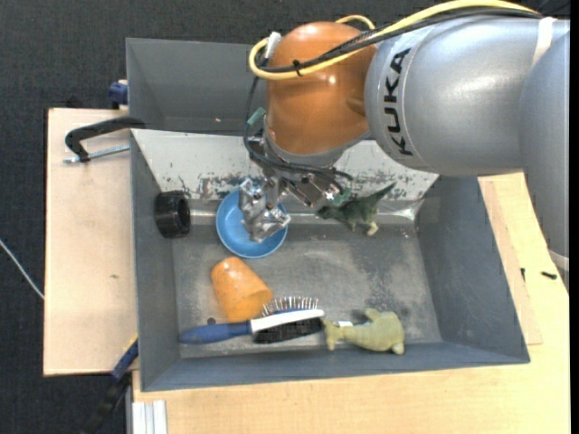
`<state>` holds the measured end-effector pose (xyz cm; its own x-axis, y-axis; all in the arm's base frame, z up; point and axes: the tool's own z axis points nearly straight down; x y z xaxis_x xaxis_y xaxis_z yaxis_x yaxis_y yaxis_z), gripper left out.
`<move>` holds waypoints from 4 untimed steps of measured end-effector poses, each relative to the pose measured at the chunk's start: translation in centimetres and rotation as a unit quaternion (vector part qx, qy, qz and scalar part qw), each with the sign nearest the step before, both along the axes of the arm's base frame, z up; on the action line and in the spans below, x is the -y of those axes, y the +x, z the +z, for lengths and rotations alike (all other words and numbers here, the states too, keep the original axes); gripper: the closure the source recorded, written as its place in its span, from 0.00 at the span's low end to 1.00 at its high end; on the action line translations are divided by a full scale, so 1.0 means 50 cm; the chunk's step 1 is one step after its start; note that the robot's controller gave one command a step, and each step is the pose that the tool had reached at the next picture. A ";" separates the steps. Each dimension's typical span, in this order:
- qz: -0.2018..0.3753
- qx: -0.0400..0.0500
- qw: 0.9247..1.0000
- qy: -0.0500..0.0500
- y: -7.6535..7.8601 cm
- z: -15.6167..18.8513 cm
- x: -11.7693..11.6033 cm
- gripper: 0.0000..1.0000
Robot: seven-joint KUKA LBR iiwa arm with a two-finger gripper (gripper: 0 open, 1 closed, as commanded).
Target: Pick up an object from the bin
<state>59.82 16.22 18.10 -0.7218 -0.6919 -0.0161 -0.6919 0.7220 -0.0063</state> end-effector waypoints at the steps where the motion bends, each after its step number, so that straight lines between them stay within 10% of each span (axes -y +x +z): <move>1: -0.001 -0.005 1.000 -0.001 -0.004 -0.011 0.002 0.00; 2: -0.025 -0.010 1.000 -0.003 -0.028 -0.122 0.054 0.00; 3: 0.100 -0.006 0.995 -0.002 -0.001 -0.216 0.069 0.00; 4: 0.099 -0.005 0.995 -0.003 0.002 -0.213 0.071 1.00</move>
Offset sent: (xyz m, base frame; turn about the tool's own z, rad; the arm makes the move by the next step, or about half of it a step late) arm 0.0000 0.0000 0.0000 0.0000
